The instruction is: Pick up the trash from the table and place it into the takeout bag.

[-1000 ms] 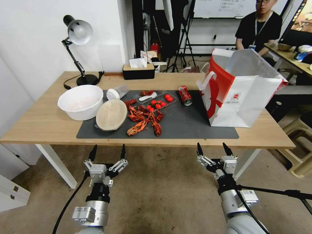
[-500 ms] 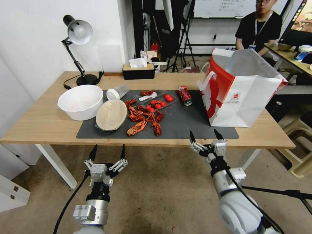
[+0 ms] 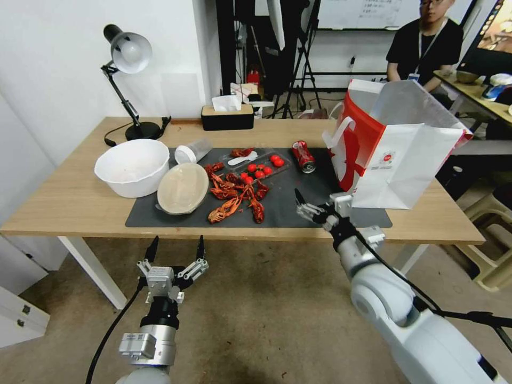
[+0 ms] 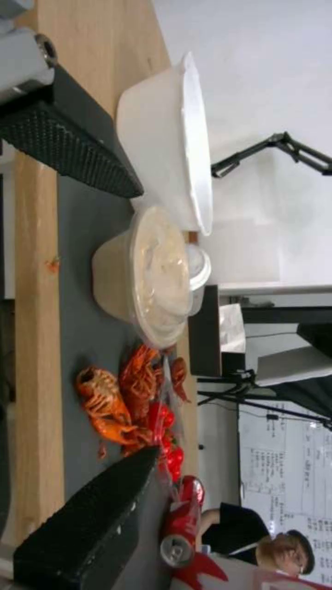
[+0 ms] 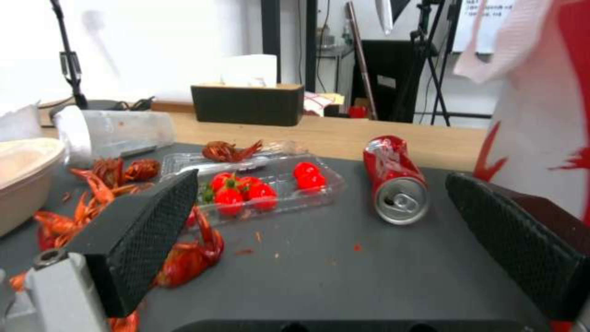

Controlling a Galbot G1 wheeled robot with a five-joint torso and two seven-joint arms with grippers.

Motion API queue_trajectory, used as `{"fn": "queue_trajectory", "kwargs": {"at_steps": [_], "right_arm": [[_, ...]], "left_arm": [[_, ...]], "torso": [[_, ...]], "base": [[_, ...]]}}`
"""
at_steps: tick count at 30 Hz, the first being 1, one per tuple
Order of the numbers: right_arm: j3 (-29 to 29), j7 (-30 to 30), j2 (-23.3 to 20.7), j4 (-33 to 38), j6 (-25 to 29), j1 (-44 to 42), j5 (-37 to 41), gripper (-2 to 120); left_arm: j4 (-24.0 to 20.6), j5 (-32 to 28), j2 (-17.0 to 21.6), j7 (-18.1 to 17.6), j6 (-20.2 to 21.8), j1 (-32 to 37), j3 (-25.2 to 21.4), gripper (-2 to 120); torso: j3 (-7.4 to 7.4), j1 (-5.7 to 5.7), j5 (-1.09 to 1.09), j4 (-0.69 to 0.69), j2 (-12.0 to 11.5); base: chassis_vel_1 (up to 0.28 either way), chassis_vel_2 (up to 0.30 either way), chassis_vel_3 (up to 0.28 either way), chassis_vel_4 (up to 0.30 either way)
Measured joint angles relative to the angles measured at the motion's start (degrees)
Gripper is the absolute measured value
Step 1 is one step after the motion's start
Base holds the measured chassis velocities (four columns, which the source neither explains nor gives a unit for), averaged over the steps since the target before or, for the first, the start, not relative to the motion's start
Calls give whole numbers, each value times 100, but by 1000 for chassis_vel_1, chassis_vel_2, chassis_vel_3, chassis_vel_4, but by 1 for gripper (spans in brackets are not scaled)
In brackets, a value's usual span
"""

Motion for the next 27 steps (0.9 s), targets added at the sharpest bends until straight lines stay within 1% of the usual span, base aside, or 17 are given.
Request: {"fn": "queue_trajectory", "kwargs": {"at_steps": [1,2,4,5,8,10,12,15,22,27], "right_arm": [[0,0,0,0,0,0,0,100],[-256,211,73,-181,-185,391,102,100],[-475,451,176,-351,-478,781,196,100],[-475,451,176,-351,-478,781,196,100],[-685,821,352,-531,-915,1192,445,100],[-708,867,383,-571,-971,1257,473,100],[-772,1036,492,-738,-1162,1494,560,100],[-826,1158,563,-921,-1307,1729,612,100],[-940,1284,630,-1239,-1527,2125,799,100],[-1035,1375,604,-1440,-1790,2400,964,100]], "left_arm": [[0,0,0,0,0,0,0,100],[-14,-36,25,0,-1,5,-69,100],[-24,-45,23,0,-2,13,-95,100],[-24,-45,23,0,-2,13,-95,100],[-13,-48,1,1,-2,0,-102,100],[-7,-51,2,1,-2,-6,-108,100],[-1,-77,13,1,3,-15,-139,100],[14,-92,39,2,10,-18,-162,100],[45,-103,26,4,18,-35,-162,100],[84,-121,31,8,21,-41,-189,100]], "torso": [[0,0,0,0,0],[0,0,-1,0,0],[0,0,-1,0,0],[0,0,-1,0,0],[0,0,-1,1,0],[0,0,-1,1,0],[0,0,0,0,0],[0,0,0,0,0],[-1,0,1,0,0],[-1,0,0,0,1]], "base": [[0,0,0,0],[0,0,0,0],[0,0,0,0],[0,0,0,0],[0,0,0,0],[0,0,0,0],[0,0,0,0],[0,0,0,0],[0,0,0,0],[0,0,0,0]]}}
